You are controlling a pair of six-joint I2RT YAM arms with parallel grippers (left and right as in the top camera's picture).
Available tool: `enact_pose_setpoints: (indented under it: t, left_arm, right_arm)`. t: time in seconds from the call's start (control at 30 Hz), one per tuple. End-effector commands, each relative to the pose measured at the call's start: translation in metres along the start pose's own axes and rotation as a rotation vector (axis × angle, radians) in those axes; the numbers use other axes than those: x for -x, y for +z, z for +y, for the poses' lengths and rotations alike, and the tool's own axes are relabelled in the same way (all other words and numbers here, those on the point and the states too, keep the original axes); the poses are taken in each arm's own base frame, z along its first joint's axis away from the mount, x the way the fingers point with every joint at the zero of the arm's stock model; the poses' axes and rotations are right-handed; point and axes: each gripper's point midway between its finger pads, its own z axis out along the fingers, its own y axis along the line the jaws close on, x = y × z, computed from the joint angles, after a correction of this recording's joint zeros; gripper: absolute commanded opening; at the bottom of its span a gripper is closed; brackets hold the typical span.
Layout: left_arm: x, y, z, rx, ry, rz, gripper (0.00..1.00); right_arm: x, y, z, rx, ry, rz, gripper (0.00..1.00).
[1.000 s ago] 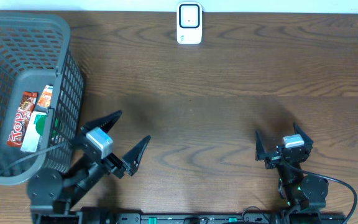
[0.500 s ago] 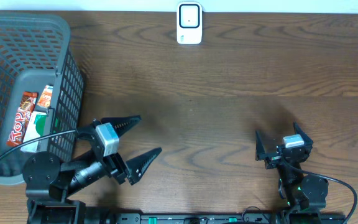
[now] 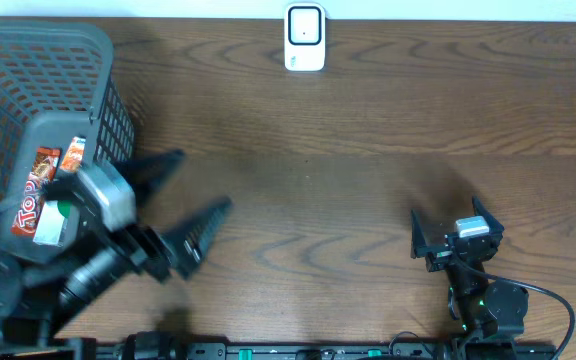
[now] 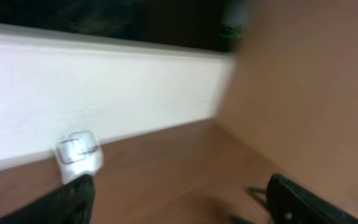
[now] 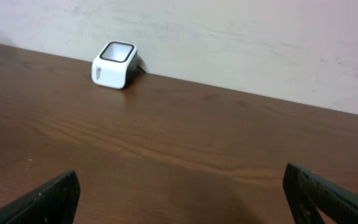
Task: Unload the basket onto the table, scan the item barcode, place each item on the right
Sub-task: 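Reach the left gripper into the basket toward the green-capped bottle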
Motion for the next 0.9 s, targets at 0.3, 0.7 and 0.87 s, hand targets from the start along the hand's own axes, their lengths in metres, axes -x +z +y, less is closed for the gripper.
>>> enact_pose_setpoints:
  t: [0.3, 0.7, 0.87]
  left_arm:
    - [0.022, -0.104, 0.215, 1.234, -0.312, 0.09, 0.87]
    - [-0.029, -0.084, 0.277, 1.263, -0.464, 0.301, 0.87]
    - [-0.064, -0.109, 0.286, 1.452, -0.728, 0.296, 0.87]
  right_arm:
    - [-0.002, 0.0, 0.0, -0.001, 0.011, 0.007, 0.99]
    - [-0.002, 0.0, 0.0, -0.001, 0.011, 0.007, 0.99]
    - [-0.002, 0.0, 0.0, -0.001, 0.011, 0.007, 0.99]
